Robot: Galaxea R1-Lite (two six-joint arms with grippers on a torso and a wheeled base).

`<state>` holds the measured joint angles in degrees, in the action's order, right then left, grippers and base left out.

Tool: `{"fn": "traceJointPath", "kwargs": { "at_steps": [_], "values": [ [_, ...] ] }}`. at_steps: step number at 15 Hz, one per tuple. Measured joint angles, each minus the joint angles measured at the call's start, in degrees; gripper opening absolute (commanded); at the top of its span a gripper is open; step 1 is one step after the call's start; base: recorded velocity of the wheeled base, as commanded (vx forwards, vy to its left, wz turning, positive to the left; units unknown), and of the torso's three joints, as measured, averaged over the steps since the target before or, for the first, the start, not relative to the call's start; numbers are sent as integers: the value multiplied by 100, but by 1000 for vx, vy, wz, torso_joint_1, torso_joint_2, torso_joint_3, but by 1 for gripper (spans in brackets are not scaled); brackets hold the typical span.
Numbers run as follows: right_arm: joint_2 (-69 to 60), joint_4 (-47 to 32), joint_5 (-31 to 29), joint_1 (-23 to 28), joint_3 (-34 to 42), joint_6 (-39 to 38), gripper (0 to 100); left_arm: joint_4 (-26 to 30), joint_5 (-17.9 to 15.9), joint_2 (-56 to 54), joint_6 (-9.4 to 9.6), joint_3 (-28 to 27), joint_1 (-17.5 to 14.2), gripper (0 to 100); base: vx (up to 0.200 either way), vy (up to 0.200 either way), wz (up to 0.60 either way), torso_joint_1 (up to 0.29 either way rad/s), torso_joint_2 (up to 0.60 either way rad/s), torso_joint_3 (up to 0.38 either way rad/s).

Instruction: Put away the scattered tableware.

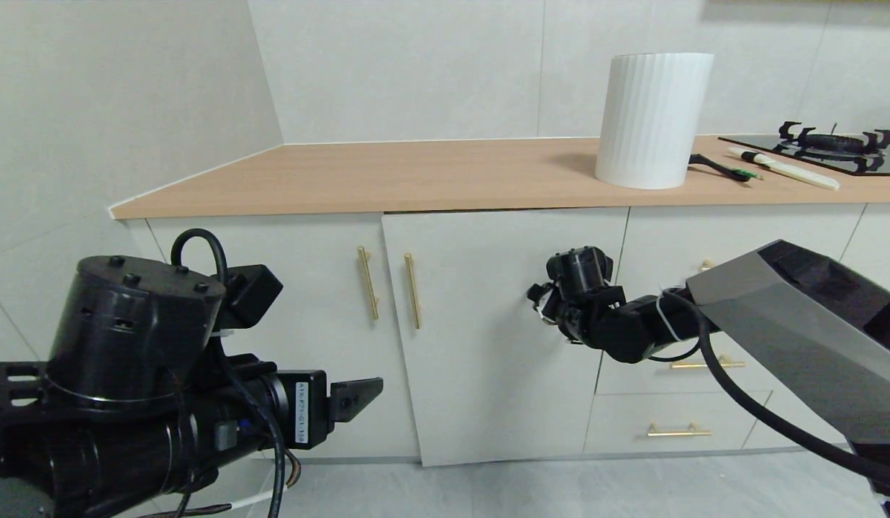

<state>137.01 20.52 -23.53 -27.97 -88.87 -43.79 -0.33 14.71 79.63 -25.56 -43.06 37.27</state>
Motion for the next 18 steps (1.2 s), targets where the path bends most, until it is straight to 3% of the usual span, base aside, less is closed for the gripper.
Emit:
{"fn": "traceJointPath", "kwargs": {
  "at_steps": [12, 18],
  "values": [
    [152, -10, -83, 43, -96, 2, 100, 1, -5, 13, 0, 0, -1, 100, 0, 0, 0, 0, 0, 0],
    [-820, 0, 315, -172, 891, 156, 100, -7, -7, -9, -2, 0, -1, 100, 0, 0, 0, 0, 0, 0]
  ]
}}
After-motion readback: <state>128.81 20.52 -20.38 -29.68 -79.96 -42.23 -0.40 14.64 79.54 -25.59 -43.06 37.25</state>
